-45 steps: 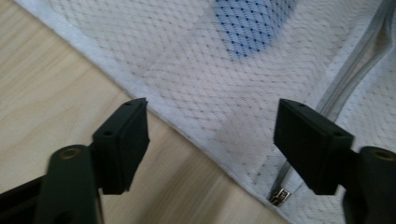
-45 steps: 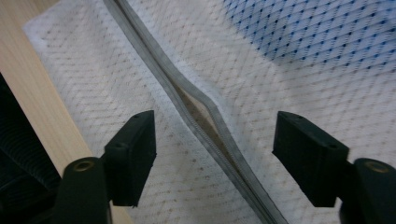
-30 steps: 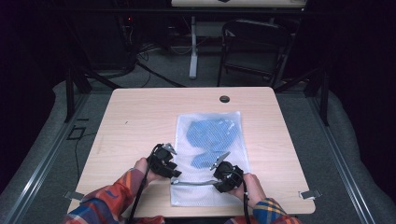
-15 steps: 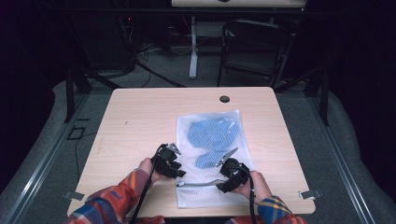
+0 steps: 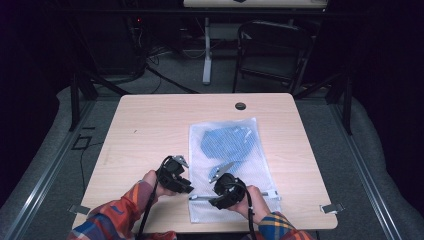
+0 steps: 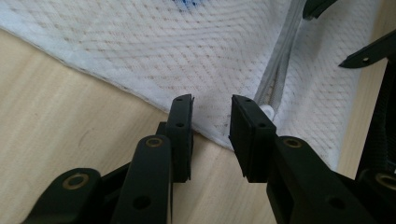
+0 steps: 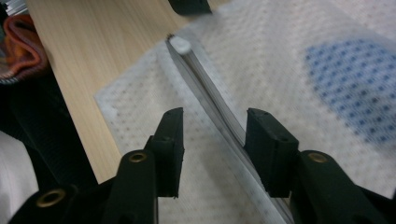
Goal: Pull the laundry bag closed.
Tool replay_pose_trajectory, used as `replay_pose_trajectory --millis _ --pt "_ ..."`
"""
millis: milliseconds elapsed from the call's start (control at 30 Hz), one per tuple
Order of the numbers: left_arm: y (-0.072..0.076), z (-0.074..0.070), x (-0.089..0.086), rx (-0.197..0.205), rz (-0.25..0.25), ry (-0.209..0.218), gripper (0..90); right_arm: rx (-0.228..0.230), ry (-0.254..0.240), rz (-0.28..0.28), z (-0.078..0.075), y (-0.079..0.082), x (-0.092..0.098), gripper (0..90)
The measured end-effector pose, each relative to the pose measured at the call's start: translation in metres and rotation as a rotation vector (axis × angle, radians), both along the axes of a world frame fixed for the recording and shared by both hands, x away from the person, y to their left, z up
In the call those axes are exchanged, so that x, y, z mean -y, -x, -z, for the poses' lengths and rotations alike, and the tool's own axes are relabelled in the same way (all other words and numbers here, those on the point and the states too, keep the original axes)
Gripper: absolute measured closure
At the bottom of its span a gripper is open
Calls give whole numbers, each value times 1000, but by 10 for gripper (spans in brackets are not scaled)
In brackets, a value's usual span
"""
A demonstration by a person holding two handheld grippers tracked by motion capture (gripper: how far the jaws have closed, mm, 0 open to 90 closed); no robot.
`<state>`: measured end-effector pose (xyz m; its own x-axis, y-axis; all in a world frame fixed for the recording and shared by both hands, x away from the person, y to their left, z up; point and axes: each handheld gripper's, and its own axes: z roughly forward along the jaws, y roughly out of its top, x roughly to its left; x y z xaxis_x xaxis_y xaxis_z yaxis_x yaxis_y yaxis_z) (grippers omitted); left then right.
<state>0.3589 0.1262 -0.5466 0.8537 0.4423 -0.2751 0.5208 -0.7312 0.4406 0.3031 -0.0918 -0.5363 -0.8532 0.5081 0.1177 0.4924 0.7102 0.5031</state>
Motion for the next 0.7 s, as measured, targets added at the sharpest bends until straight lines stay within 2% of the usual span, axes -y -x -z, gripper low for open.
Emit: replay_pose_trajectory --millis 33,100,300,367,433,633,700 --pt "1 1 1 -7 -6 -2 699 0 -3 -6 0 0 -4 585" --pt "-1 3 1 -19 30 -27 718 5 -9 -9 1 0 -12 620" --pt "-1 8 3 -35 26 -55 763 7 -22 -14 6 -3 -28 694" --pt "-2 10 3 -35 22 -44 761 5 -34 -10 7 -4 -33 735" --pt "-1 10 3 -36 16 -41 762 14 -24 -19 9 -5 -38 752" --pt "-1 11 3 -29 12 -43 798 6 -23 -15 14 -6 -47 742" --pt "-2 10 3 -26 16 -38 799 3 -7 -12 18 -7 -53 745"
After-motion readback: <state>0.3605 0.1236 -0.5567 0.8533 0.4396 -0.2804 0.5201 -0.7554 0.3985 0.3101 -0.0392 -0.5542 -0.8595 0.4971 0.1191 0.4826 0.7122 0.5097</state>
